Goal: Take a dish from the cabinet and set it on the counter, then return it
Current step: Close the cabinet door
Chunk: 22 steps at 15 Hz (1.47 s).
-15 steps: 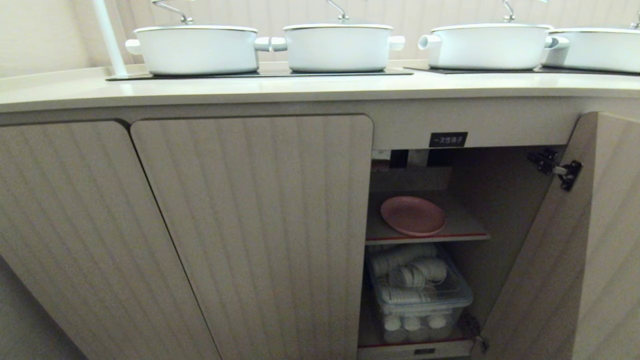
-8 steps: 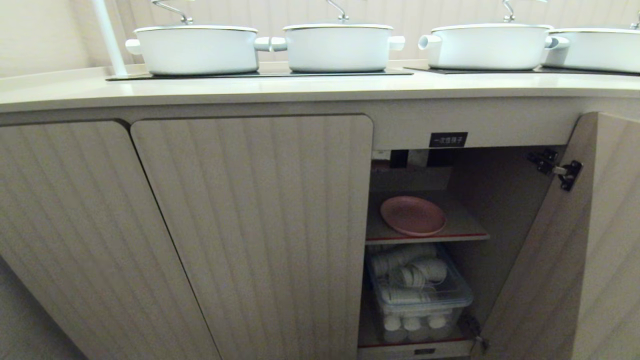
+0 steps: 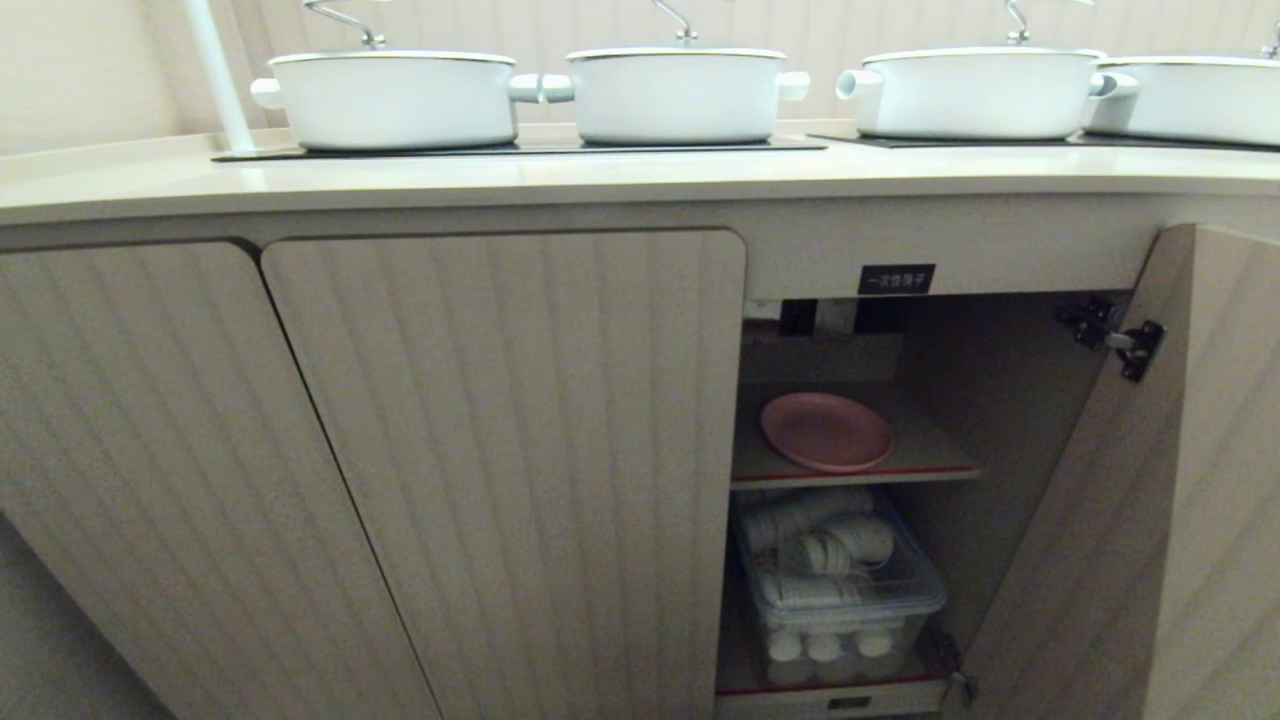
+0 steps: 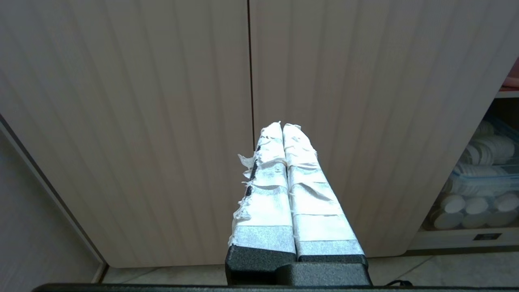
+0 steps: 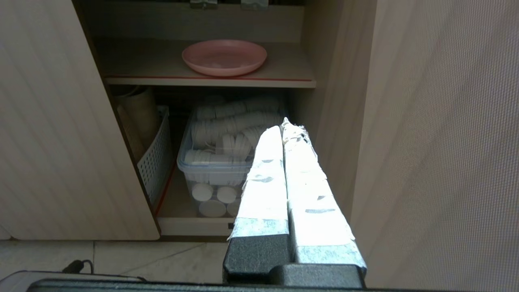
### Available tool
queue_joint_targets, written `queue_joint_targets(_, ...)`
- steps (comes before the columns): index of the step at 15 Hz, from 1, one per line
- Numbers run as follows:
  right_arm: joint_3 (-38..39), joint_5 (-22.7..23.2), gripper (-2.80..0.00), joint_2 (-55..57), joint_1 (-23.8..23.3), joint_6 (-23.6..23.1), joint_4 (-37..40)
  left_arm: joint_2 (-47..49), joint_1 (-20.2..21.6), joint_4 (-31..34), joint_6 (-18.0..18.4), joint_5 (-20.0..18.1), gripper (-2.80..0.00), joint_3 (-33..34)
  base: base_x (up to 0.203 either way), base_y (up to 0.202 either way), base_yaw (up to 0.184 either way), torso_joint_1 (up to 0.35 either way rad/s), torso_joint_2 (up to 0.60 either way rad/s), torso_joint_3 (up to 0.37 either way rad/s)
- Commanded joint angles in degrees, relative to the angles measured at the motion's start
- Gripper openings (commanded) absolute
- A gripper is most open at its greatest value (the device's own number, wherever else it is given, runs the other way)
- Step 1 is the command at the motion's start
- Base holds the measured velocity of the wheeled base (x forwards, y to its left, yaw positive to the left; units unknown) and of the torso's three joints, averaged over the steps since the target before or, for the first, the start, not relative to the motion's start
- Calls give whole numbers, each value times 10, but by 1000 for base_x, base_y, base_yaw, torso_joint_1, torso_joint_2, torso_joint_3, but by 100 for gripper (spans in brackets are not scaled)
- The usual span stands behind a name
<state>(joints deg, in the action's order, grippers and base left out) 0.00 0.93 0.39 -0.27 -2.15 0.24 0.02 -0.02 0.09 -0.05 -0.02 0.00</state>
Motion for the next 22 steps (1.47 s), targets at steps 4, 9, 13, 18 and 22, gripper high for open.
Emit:
queue_joint_targets(4, 0, 0, -280, -3, 0, -1, 0, 0, 0, 0, 0, 0, -280, 0, 0, 0, 0, 0, 0, 0)
queue_joint_targets(9, 0, 0, -280, -3, 0, -1, 0, 0, 0, 0, 0, 0, -280, 0, 0, 0, 0, 0, 0, 0)
queue_joint_targets(13, 0, 0, -280, -4, 0, -1, 0, 0, 0, 0, 0, -1, -280, 0, 0, 0, 0, 0, 0, 0)
queue_joint_targets(18, 0, 0, -280, -4, 0, -1, 0, 0, 0, -1, 0, -1, -280, 0, 0, 0, 0, 0, 0, 0)
queue_joint_targets(22, 0, 0, -280, -3, 0, -1, 0, 0, 0, -1, 0, -1, -280, 0, 0, 0, 0, 0, 0, 0)
